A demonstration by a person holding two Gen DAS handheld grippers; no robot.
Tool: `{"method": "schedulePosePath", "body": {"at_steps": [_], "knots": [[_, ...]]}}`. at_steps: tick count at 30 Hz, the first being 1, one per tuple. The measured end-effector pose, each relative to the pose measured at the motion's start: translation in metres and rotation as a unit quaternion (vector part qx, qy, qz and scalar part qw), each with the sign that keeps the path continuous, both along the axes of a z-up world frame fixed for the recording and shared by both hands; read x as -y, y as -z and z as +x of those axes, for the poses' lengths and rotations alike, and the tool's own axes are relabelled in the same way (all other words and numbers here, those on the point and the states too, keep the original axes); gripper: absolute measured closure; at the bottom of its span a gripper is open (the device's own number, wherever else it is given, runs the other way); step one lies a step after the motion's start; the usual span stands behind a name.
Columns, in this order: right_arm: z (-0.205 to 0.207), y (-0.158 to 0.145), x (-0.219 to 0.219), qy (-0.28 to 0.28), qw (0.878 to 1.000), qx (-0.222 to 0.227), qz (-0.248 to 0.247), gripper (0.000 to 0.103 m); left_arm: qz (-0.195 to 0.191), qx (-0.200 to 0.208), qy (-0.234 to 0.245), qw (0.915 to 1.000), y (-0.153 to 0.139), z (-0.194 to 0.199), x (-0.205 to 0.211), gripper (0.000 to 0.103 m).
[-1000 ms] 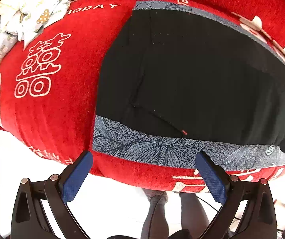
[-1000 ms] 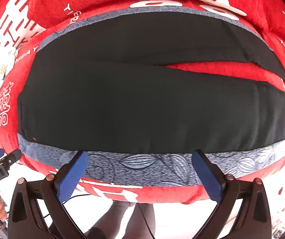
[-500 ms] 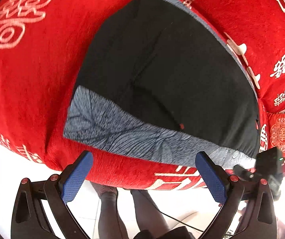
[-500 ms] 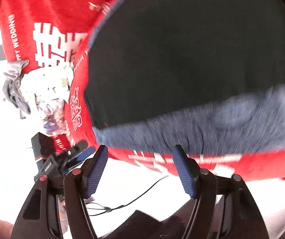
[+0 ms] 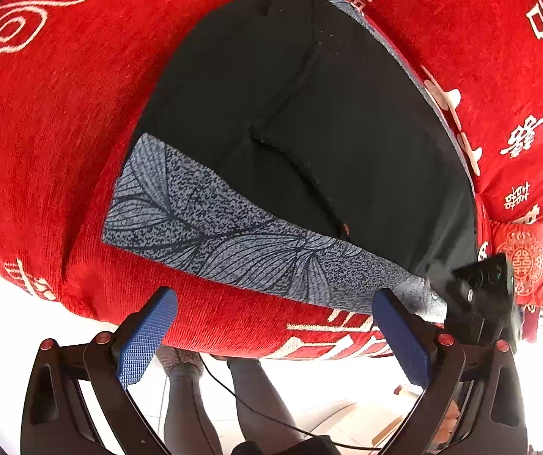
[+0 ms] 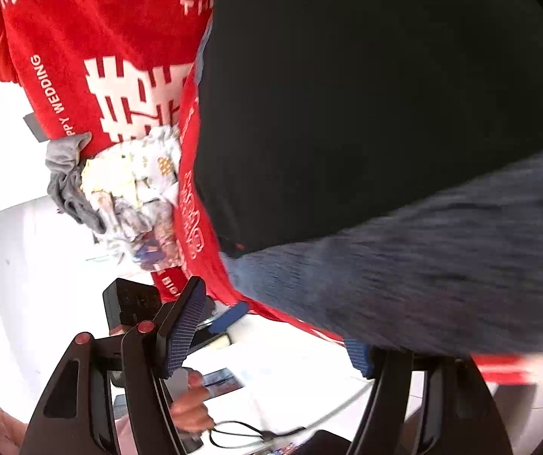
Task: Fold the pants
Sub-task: 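Grasp the grey waistband with the left gripper while the right gripper grasps it too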
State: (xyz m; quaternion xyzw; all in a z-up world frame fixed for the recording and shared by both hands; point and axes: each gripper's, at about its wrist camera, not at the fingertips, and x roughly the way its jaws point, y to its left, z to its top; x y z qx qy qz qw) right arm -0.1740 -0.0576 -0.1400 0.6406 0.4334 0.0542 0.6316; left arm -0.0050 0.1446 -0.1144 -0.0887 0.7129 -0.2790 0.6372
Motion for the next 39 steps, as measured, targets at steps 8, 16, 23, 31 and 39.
{"method": "schedulePosePath", "body": {"at_steps": [8,16,23,31,39], "knots": [[0.032,-0.033,0.0,0.005,0.999,0.039,0.015,0.061,-0.05,-0.015,-0.069,0.9962,-0.007,0.003,-0.006,0.0],[0.034,-0.029,-0.006,-0.028,0.999,0.025,0.005,0.06,-0.027,0.0,-0.092,0.9954,0.002,0.026,0.017,0.073],[-0.039,-0.007,0.03,0.063,0.997,-0.033,-0.003,0.04,-0.053,0.013,-0.04,0.9977,-0.032,0.036,0.021,0.089],[-0.107,0.003,0.063,0.242,0.968,-0.026,0.055,0.047,-0.007,0.008,-0.008,0.9999,-0.015,0.036,0.032,0.089],[-0.085,-0.068,0.091,0.185,0.978,-0.045,-0.082,0.098,-0.02,0.054,-0.015,0.9982,-0.066,0.046,0.045,0.089]]}}
